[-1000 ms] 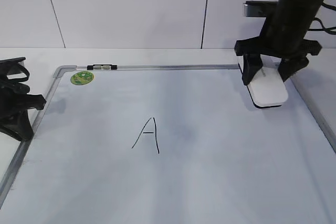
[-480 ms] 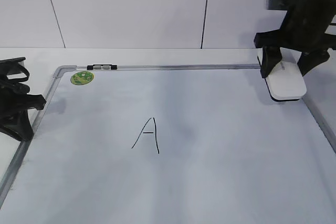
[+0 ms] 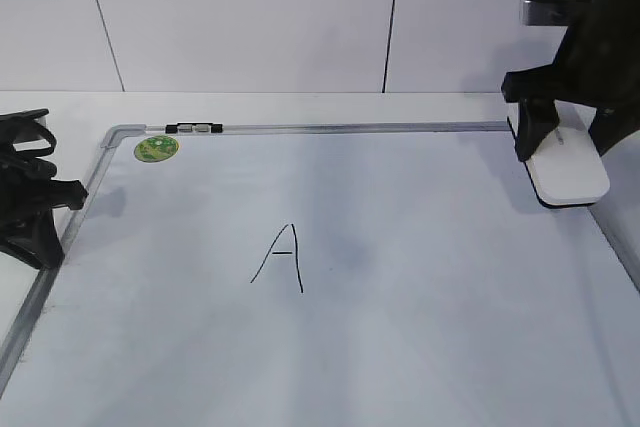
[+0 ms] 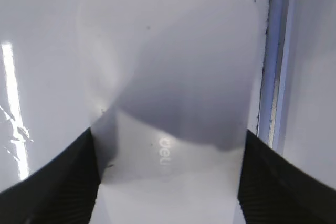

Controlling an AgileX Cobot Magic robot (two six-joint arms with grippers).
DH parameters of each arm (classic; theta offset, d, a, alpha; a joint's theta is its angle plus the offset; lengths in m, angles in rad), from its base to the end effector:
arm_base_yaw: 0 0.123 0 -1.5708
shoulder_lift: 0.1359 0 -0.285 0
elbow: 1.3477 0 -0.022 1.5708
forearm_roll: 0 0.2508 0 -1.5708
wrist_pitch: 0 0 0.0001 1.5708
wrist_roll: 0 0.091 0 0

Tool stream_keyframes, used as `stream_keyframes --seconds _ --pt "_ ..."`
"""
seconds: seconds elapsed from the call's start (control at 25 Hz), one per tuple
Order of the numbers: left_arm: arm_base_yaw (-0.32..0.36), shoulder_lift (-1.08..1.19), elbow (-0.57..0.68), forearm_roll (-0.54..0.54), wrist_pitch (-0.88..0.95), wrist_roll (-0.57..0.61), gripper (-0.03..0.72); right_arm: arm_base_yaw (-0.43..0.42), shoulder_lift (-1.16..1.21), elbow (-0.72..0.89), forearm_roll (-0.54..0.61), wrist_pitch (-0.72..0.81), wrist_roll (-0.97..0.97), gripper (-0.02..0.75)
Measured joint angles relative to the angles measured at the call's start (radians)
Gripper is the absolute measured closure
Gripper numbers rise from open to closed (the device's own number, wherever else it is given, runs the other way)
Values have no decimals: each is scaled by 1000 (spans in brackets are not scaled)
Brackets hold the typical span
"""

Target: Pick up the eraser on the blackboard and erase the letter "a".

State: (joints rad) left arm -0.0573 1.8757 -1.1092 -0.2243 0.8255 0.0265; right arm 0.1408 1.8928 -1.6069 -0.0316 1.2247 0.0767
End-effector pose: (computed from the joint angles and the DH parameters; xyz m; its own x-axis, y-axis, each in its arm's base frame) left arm 0.3361 -0.0342 0.1508 -0.9960 -0.0680 -0.0573 -0.0573 0.9835 -0.1716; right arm 0.3860 0.0520 0.2607 -0.9862 -0.0732 -0.1486 -0.0711 0.9973 -0.0196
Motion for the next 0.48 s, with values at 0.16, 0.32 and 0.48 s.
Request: stream_keyframes --seconds 0.16,0.32,0.48 --pt "0 0 0 0 0 0 627 0 -29 46 -18 0 5 197" --pt "0 0 0 0 0 0 625 0 -71 63 -27 0 10 197" --pt "0 0 0 0 0 0 623 0 -107 74 -32 0 13 197"
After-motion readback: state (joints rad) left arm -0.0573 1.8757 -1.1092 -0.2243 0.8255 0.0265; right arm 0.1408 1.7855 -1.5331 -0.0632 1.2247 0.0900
